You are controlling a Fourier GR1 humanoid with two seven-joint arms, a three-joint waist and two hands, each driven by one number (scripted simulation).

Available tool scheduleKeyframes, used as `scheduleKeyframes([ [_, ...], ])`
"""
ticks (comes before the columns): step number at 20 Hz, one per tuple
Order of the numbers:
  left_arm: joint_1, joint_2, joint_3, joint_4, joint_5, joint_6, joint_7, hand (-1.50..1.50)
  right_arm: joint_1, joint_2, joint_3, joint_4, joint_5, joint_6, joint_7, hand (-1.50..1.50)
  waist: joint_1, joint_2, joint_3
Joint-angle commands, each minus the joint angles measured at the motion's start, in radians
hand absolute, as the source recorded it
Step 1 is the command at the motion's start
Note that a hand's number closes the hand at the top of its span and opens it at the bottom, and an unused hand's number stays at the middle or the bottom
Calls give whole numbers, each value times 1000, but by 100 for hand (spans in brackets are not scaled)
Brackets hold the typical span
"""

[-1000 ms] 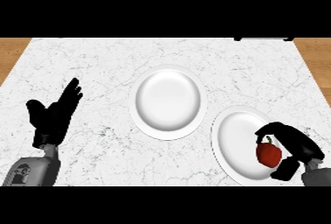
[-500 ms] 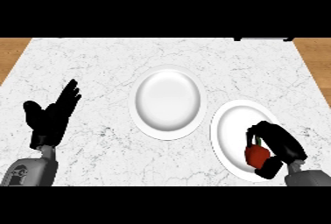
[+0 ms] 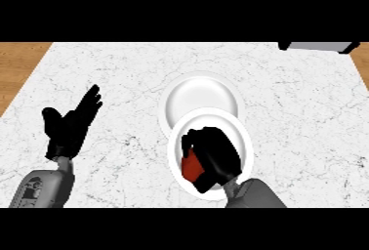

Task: Pick the bell pepper from the plate and place it in the plate

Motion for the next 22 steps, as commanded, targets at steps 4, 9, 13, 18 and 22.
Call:
scheduleKeyframes([
  [4,-19,-10,5,19,-5,14,-4,0,-182,37,188,-78,164,-298,384,150,-21,-6,1],
  [9,7,-25,-19,9,-27,23,-10,0,-273,38,301,-32,221,-450,717,150,-22,0,2],
  [13,-29,10,26,49,-12,5,-26,0,-444,38,288,76,156,-518,886,150,-30,10,2],
  [18,-15,18,44,41,-1,-1,-35,0,-512,38,235,223,85,-636,878,150,-42,11,3],
  [22,20,7,41,24,4,-12,-53,0,-484,38,254,313,86,-718,860,150,-52,8,3],
])
